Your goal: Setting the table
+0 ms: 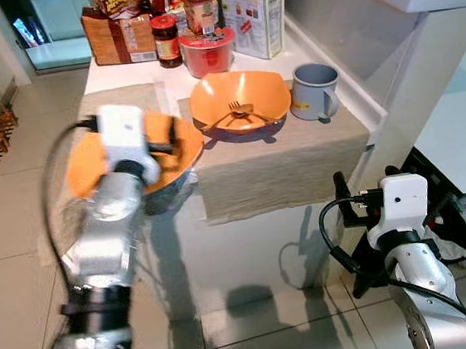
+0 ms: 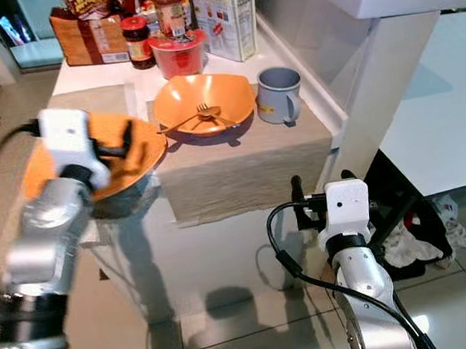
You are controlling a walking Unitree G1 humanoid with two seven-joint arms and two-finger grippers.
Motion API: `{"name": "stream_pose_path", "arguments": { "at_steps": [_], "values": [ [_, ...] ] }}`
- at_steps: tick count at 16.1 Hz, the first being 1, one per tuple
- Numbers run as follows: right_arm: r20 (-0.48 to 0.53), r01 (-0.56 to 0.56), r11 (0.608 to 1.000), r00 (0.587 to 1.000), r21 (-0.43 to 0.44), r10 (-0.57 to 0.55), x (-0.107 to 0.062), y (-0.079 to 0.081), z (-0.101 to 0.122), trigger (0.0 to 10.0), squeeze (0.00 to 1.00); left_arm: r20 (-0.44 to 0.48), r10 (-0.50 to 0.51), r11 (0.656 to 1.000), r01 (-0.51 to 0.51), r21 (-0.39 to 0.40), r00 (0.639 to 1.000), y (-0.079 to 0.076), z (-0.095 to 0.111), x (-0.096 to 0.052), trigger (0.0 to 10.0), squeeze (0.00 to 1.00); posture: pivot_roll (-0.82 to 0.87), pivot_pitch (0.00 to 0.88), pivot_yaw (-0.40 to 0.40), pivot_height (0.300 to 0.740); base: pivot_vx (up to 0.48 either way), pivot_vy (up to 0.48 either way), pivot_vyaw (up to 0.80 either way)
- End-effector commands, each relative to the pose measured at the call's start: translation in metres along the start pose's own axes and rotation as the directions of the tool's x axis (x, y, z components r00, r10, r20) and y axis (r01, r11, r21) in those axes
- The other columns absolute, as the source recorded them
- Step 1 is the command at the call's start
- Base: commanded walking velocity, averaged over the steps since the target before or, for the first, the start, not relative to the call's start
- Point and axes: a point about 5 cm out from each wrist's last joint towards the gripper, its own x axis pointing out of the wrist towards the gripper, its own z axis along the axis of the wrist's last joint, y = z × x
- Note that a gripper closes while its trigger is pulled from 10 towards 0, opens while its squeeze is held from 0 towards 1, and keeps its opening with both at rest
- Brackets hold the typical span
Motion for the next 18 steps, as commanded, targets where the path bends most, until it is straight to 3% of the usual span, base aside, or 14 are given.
{"name": "stream_pose_path", "arguments": {
  "at_steps": [1, 4, 10, 13, 15, 16, 18],
  "values": [
    [-0.001, -0.005, 1.0, 1.0, -0.006, 0.005, 0.0, 0.0, -0.001, 10.0, 0.09, 0.007, 0.034, 0.999, -0.034, 0.011, 0.999, 0.008, 0.003, 0.002, 10.0, 0.0, -0.02, 0.0, -0.014, 0.74, 0.0, 0.0, 0.0],
    [-0.002, -0.009, 1.0, 1.0, -0.007, 0.009, 0.0, 0.001, -0.001, 10.0, 0.09, 0.036, 0.0, 1.0, 0.0, -0.017, 0.999, 0.006, 0.011, 0.004, 10.0, 0.0, -0.01, 0.0, -0.016, 0.74, 0.0, 0.32, 0.0],
    [-0.003, -0.016, 1.0, 1.0, 0.003, 0.016, 0.0, 0.001, -0.001, 10.0, 0.1, 0.034, -0.053, 0.998, 0.053, 0.016, 0.998, -0.002, 0.01, 0.005, 10.0, 0.0, -0.02, 0.0, -0.013, 0.74, 0.0, 0.48, -0.11],
    [0.003, -0.008, 1.0, 1.0, 0.011, 0.008, 0.0, 0.001, 0.0, 10.0, 0.09, 0.0, -0.108, 0.99, 0.108, 0.087, 0.994, -0.014, 0.008, 0.008, 10.0, 0.0, -0.02, 0.0, -0.013, 0.74, 0.0, 0.16, -0.51],
    [0.004, -0.012, 1.0, 1.0, 0.004, 0.012, 0.001, 0.003, 0.0, 10.0, 0.09, -0.042, -0.211, 0.976, 0.213, 0.053, 0.977, -0.025, 0.008, 0.011, 10.0, 0.0, -0.01, 0.0, -0.013, 0.74, 0.0, 0.0, 0.0],
    [0.004, -0.015, 1.0, 1.0, 0.005, 0.015, 0.001, 0.004, 0.0, 10.0, 0.09, -0.082, -0.216, 0.976, 0.215, -0.015, 0.973, -0.021, 0.01, 0.016, 10.0, 0.0, -0.02, 0.0, -0.011, 0.74, 0.0, 0.0, 0.0],
    [0.003, -0.017, 1.0, 1.0, 0.006, 0.017, 0.0, 0.004, 0.0, 10.0, 0.09, -0.108, -0.204, 0.979, 0.202, -0.03, 0.973, -0.014, 0.012, 0.021, 10.0, 0.0, -0.01, 0.0, -0.009, 0.74, 0.0, 0.0, 0.0]
  ]
}}
